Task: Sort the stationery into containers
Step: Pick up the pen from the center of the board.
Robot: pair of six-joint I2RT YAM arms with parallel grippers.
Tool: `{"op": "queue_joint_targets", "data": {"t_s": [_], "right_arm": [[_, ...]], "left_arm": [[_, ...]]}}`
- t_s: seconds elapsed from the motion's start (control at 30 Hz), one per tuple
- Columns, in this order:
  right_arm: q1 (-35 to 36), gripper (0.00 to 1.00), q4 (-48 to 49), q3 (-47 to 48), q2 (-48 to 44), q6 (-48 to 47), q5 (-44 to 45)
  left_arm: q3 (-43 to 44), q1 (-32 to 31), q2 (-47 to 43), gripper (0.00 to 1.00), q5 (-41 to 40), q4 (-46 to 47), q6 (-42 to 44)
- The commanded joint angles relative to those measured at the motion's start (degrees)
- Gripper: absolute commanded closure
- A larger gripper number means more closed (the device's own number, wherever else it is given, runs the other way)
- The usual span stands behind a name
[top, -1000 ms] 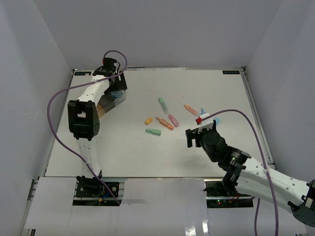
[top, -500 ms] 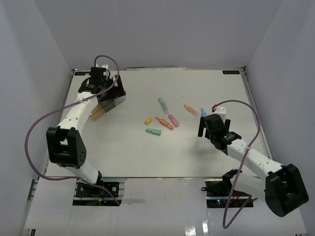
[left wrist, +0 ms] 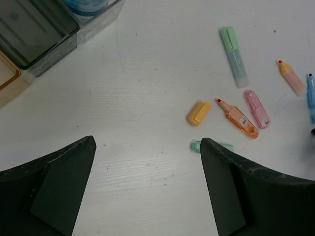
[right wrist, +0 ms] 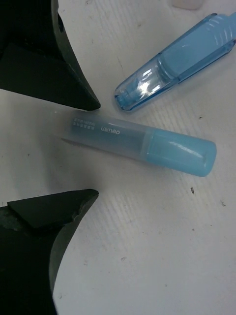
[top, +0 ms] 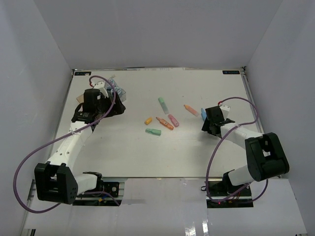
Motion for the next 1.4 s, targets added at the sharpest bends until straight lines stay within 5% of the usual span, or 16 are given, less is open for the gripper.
{"op": "queue_joint_targets", "data": {"t_s": [0.0,0.37,0.73,1.17,1.37], "right_arm": [[-1.0,0.32,2.3,1.3,1.1,2.7,1.1],[-0.9,0.92,5.3,-5.8,-11.8,0.4,-3.5],[18.1,0.89,21.2,-6.2,-27.0,-14.9,-19.1],[27.0,0.83,34.1,-5.2,-23.8,-17.7,-26.1],[27.6,0.81,35.2,-4.5,-22.5,-18.3,-25.2]], "left_arm": [[0.4,-0.1,-2.1,0.02,1.9,4.1,0.6],[3.3,-5.4,-2.1,0.02,12.4,4.8,-3.5],[9.6,-27.7,5.1,0.02,2.9,8.0,-15.2],[14.9,-35.2,12.9,0.19,-5.8,13.1,-20.3],[15.1,-35.5,14.3,0.41,-5.8,13.6,-21.3]]}}
